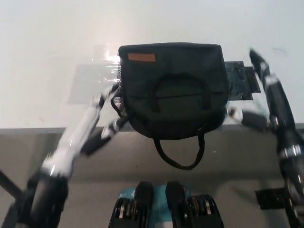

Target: A soft travel bag is kept infront of the robot in the middle of the desk and the robot uses both its hands to press it to reduce its size

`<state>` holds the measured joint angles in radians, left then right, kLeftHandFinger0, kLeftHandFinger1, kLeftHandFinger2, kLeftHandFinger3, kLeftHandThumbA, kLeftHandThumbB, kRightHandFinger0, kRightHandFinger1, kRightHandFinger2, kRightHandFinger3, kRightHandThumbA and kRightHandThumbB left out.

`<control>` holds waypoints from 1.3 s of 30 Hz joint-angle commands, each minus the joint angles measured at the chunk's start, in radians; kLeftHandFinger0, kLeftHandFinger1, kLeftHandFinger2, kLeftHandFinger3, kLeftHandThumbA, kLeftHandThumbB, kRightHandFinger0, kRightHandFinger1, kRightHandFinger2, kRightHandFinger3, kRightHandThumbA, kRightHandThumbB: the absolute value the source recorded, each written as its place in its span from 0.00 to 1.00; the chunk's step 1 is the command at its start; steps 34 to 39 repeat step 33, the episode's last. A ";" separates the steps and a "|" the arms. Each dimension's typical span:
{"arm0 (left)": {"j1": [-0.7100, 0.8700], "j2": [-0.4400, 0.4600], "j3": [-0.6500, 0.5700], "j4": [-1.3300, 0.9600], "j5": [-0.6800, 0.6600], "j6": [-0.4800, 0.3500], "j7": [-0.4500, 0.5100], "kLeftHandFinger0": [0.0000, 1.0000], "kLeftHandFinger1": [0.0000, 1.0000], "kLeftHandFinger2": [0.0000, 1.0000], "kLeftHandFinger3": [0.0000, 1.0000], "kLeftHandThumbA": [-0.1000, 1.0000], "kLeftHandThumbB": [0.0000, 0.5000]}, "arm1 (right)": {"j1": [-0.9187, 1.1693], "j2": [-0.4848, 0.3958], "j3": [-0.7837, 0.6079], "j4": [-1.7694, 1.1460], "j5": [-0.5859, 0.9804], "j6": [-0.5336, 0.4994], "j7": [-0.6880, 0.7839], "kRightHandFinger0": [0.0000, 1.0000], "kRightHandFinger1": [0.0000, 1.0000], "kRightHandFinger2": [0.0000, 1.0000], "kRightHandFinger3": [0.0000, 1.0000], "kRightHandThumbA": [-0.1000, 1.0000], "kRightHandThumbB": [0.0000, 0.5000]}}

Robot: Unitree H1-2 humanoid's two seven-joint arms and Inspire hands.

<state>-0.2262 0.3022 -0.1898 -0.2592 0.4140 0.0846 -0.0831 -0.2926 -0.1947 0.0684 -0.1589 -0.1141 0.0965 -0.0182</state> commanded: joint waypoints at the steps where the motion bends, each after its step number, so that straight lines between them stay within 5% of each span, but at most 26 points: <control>1: 0.387 0.023 0.142 -0.628 -0.319 -0.120 0.094 1.00 1.00 1.00 1.00 1.00 0.33 | 0.381 -0.006 -0.005 -0.657 0.248 -0.200 0.007 1.00 1.00 1.00 1.00 1.00 0.30; 5: 0.485 -0.023 0.115 -0.533 -0.289 -0.120 0.072 1.00 1.00 1.00 1.00 1.00 0.46 | 0.486 0.000 -0.023 -0.566 0.284 -0.269 0.017 1.00 1.00 1.00 1.00 1.00 0.25; 9: 0.491 -0.046 0.097 -0.423 -0.315 -0.206 0.065 1.00 1.00 1.00 1.00 1.00 0.29 | 0.535 0.030 -0.025 -0.515 0.285 -0.260 0.012 1.00 1.00 1.00 1.00 1.00 0.35; 11: 0.504 -0.078 0.081 -0.309 -0.309 -0.222 0.048 1.00 1.00 1.00 1.00 1.00 0.35 | 0.566 0.047 -0.013 -0.433 0.337 -0.292 0.038 1.00 1.00 1.00 1.00 1.00 0.37; 15: 0.507 -0.107 0.071 -0.111 -0.295 -0.285 0.034 1.00 1.00 1.00 1.00 1.00 0.26 | 0.598 0.102 0.023 -0.301 0.305 -0.322 0.051 1.00 1.00 1.00 1.00 1.00 0.26; 17: 0.497 -0.117 0.070 -0.031 -0.264 -0.312 0.039 1.00 1.00 1.00 1.00 1.00 0.30 | 0.599 0.113 0.034 -0.228 0.260 -0.353 0.058 1.00 1.00 1.00 1.00 1.00 0.18; 19: 0.473 -0.125 0.068 0.054 -0.227 -0.335 0.048 1.00 1.00 1.00 1.00 1.00 0.40 | 0.594 0.133 0.032 -0.133 0.231 -0.365 0.048 1.00 1.00 1.00 1.00 1.00 0.23; 25: 0.459 -0.129 0.062 0.170 -0.204 -0.364 0.046 1.00 1.00 1.00 1.00 1.00 0.26 | 0.572 0.147 0.005 0.063 0.233 -0.398 0.052 1.00 1.00 1.00 1.00 1.00 0.25; 32: 0.457 -0.126 0.063 0.232 -0.219 -0.370 0.027 1.00 1.00 1.00 1.00 1.00 0.30 | 0.561 0.121 -0.002 0.136 0.221 -0.410 0.068 1.00 1.00 1.00 1.00 1.00 0.38; 39: 0.459 -0.127 0.062 0.233 -0.217 -0.362 0.026 1.00 1.00 1.00 1.00 1.00 0.32 | 0.566 0.118 -0.004 0.130 0.220 -0.401 0.068 1.00 1.00 1.00 1.00 1.00 0.37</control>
